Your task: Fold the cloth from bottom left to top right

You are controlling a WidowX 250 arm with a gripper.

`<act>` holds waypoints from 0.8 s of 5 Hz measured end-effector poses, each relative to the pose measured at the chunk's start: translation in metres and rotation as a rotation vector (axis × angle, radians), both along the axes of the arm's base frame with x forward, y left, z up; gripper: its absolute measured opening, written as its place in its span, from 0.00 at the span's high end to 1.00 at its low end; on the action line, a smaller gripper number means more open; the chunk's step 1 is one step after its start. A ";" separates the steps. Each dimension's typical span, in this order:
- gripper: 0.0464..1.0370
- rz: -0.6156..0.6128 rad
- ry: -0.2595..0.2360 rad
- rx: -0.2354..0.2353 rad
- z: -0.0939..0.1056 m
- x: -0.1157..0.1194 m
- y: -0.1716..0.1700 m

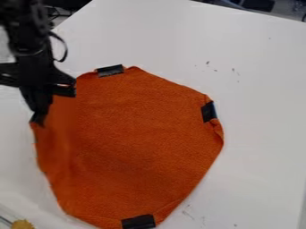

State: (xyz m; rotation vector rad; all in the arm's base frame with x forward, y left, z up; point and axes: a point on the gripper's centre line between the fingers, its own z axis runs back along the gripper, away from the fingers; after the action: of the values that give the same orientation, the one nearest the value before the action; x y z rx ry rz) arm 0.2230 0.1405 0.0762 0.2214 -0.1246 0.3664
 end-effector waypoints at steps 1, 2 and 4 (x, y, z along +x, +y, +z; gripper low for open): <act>0.98 -0.068 0.024 -0.006 -0.003 0.033 -0.030; 0.98 -0.091 0.047 -0.014 -0.013 0.064 -0.058; 0.98 -0.108 0.080 -0.066 -0.042 0.088 -0.073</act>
State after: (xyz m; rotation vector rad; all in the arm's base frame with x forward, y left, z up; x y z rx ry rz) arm 0.3108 0.0672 0.0338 0.1635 -0.0451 0.2532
